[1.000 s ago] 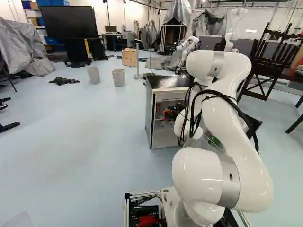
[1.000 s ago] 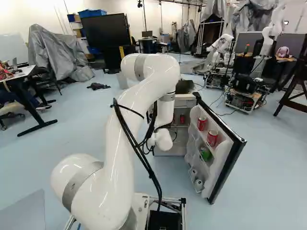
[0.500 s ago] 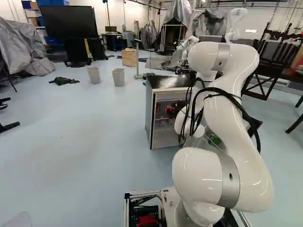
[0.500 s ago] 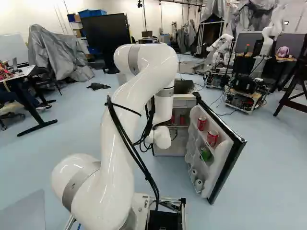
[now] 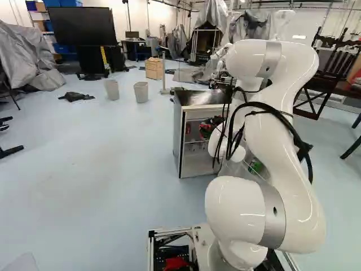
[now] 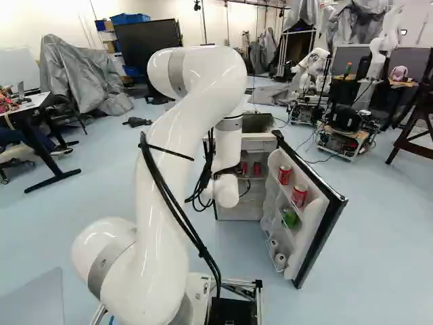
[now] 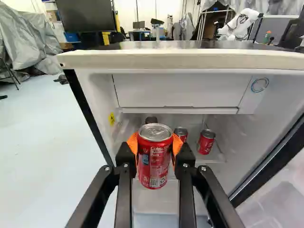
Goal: Grab a drink from the fridge
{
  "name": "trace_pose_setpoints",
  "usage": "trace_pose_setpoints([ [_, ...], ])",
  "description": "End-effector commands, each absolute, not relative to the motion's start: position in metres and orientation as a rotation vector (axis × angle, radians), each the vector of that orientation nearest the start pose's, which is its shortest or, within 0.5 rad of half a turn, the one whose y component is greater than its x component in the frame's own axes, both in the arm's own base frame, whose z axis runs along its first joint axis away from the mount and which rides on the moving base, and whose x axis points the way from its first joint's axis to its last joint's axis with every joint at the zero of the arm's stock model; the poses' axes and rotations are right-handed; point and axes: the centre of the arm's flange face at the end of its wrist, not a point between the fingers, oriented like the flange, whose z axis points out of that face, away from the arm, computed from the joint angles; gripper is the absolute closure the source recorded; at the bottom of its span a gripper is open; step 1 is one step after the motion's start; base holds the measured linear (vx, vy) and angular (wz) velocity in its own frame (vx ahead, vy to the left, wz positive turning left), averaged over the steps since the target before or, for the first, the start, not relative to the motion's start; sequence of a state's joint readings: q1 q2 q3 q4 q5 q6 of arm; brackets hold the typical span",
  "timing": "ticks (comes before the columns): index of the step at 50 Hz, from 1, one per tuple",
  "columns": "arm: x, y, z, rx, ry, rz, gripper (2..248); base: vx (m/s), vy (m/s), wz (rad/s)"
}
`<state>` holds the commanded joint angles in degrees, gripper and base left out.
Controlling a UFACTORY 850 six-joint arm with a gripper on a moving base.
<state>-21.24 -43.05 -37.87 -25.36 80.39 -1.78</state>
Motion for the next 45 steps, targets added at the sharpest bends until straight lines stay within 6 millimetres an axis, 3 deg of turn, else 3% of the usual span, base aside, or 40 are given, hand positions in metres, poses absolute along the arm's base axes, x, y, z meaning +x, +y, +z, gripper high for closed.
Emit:
trace_pose_setpoints([
  [45,0.389,-0.110,0.250,-2.458,-0.012,-1.973,158,0.000,0.000,0.000],
])
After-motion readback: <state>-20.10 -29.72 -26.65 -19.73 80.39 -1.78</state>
